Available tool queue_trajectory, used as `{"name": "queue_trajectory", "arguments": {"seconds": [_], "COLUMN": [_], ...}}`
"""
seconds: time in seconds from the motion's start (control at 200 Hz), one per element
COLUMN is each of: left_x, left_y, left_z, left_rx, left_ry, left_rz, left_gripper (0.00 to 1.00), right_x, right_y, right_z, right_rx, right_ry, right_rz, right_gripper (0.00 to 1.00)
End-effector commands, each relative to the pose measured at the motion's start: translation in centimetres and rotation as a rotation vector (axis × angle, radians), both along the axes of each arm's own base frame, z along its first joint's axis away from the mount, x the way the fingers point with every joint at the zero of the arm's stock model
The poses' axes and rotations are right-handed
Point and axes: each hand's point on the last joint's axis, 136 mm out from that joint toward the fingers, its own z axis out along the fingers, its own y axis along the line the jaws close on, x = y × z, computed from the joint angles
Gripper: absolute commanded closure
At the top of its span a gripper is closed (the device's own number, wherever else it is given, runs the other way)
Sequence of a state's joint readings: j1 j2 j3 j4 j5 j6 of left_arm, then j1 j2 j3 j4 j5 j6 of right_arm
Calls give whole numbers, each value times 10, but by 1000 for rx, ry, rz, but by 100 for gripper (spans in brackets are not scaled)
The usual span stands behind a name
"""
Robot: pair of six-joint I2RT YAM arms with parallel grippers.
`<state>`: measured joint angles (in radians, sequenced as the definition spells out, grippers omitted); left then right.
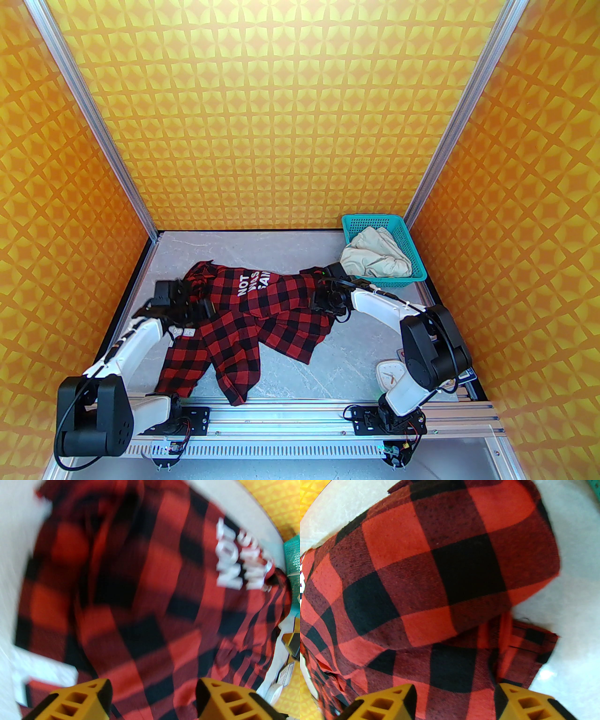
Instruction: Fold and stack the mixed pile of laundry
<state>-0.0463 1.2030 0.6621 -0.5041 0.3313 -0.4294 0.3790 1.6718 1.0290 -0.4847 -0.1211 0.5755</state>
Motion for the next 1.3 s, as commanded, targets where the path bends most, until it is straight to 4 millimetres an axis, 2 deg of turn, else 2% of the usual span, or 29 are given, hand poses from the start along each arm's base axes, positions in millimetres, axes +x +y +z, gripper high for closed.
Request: {"name": "queue_trajectory", "arguments": {"seconds": [0.0,0.14,0.29,0.545,0.775,0.905,0.965,1.035,1.195,1.295], "left_x": [-25,-63,-95,-149,-167,-166,-162,-154,-135,-126], "left_y": [-31,-50,-61,-62,-77,-92,-98,-108,-120,-124], "left_z": [1,1,12,-19,-32,-39,-39,-36,-22,-9], "left_rx": [-76,-113,-101,-50,-25,-49,-55,-73,-115,-131], "left_ry": [44,88,137,337,418,414,403,378,295,238], "left_rz": [-3,-22,-82,-49,-124,-142,-158,-170,-168,-172], "left_gripper": [38,36,35,30,25,26,31,43,84,98], "right_x": [8,1,-8,-13,-9,3,9,14,12,13], "right_y": [8,2,-3,-9,-9,-14,-16,-16,-21,-27], "right_z": [10,9,7,2,1,-3,-5,-7,-12,-11], "right_rx": [59,30,17,-5,4,4,19,29,-13,-47], "right_ry": [-35,-33,-28,-18,-20,-29,-33,-43,-24,-37], "right_rz": [-16,-11,-12,-19,-45,-128,-163,-178,-160,-163], "right_gripper": [43,43,43,43,35,34,37,40,48,47]}}
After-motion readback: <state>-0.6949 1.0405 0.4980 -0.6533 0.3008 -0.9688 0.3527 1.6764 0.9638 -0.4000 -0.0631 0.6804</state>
